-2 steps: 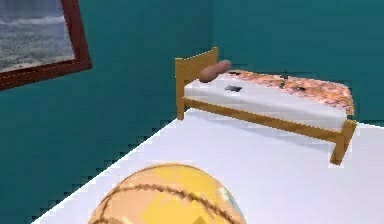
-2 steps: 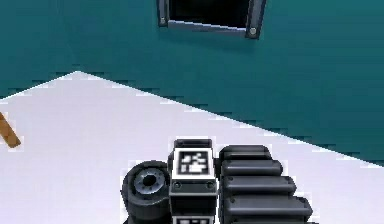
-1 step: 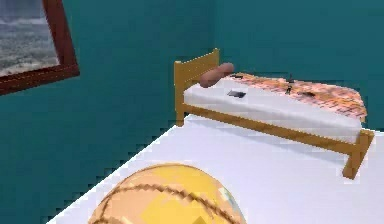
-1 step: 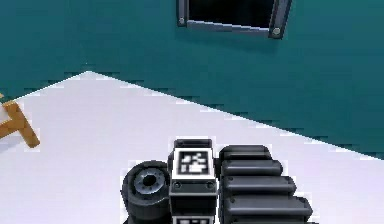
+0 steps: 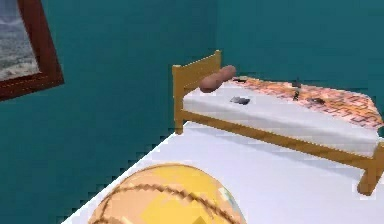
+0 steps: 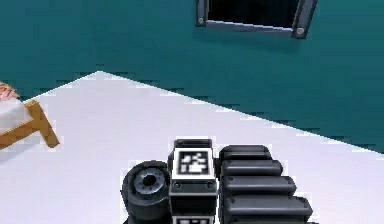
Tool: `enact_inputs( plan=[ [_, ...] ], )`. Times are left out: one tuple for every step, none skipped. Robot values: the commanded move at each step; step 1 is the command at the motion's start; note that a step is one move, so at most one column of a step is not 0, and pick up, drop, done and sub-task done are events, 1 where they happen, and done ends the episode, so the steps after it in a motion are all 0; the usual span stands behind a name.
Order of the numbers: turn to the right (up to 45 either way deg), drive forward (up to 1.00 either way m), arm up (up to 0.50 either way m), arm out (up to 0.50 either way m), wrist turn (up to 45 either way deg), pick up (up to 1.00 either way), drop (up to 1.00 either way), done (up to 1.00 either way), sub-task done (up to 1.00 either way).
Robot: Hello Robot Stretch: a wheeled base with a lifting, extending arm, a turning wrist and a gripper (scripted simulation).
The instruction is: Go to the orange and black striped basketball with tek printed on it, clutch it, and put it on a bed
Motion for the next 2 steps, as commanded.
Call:
enact_inputs(
  plan=[
    [15.0,0.0,0.0,0.0,0.0,0.0,0.0,0.0,0.0],
    [0.0,1.0,0.0,0.0,0.0,0.0,0.0,0.0,0.0]
  ],
)
